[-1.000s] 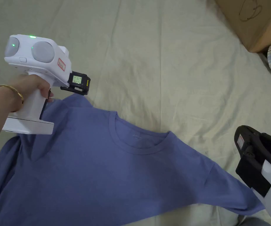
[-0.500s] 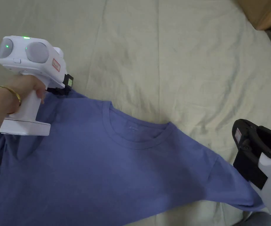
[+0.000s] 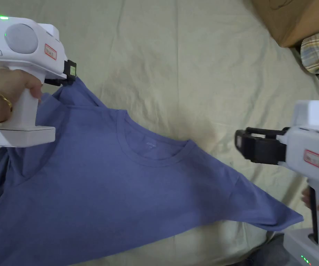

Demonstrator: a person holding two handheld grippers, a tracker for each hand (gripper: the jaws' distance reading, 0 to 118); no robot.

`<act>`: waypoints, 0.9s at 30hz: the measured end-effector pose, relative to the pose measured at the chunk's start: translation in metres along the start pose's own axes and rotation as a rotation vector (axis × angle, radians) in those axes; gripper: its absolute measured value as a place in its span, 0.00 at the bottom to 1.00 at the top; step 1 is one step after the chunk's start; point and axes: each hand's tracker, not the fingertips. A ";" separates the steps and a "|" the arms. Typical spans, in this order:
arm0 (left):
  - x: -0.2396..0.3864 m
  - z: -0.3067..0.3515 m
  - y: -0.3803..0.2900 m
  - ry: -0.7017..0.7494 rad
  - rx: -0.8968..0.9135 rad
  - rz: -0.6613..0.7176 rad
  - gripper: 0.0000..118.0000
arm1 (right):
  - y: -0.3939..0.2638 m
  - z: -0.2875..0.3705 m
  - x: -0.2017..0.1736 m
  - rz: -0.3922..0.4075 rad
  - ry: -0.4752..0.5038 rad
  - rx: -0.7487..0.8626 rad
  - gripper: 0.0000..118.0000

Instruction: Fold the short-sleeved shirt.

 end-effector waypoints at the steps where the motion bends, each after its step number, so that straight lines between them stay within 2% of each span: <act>1: 0.000 0.004 -0.002 0.000 0.005 0.001 0.00 | 0.002 -0.010 0.001 0.006 0.003 -0.047 0.92; 4: 0.000 0.010 -0.004 0.007 0.012 -0.006 0.00 | 0.001 -0.041 0.001 0.088 -0.013 -0.157 0.94; 6: 0.000 0.013 -0.006 0.010 0.015 -0.004 0.00 | -0.005 -0.063 0.003 0.091 -0.039 -0.238 0.93; 9: 0.006 0.016 -0.010 0.017 0.018 0.000 0.00 | -0.015 -0.090 0.006 0.063 -0.040 -0.356 0.84; 13: 0.007 0.013 -0.011 0.027 0.014 0.005 0.00 | -0.028 -0.108 0.006 0.020 -0.083 -0.362 0.57; 15: 0.007 0.011 -0.011 0.032 0.012 0.016 0.00 | -0.034 -0.114 0.006 0.014 -0.074 -0.377 0.49; 16: 0.007 0.009 -0.011 0.035 0.010 0.021 0.00 | -0.037 -0.119 0.006 0.009 -0.065 -0.392 0.43; 18: 0.007 0.007 -0.012 0.042 0.006 0.025 0.00 | -0.042 -0.122 0.006 0.007 -0.066 -0.400 0.22; 19: 0.008 0.007 -0.013 0.044 0.006 0.025 0.00 | -0.044 -0.122 0.007 -0.006 -0.058 -0.392 0.08; 20: 0.008 0.007 -0.013 0.046 0.005 0.024 0.00 | -0.044 -0.121 0.008 -0.024 -0.041 -0.385 0.04; 22: 0.009 0.006 -0.014 0.062 0.017 0.021 0.00 | -0.043 -0.114 0.008 -0.071 -0.007 -0.358 0.03; 24: 0.009 0.006 -0.015 0.068 0.021 0.035 0.00 | -0.040 -0.105 0.007 -0.023 -0.018 -0.326 0.03; 27: 0.008 0.012 -0.016 0.071 0.033 0.060 0.00 | -0.029 -0.075 0.015 -0.069 0.033 -0.252 0.03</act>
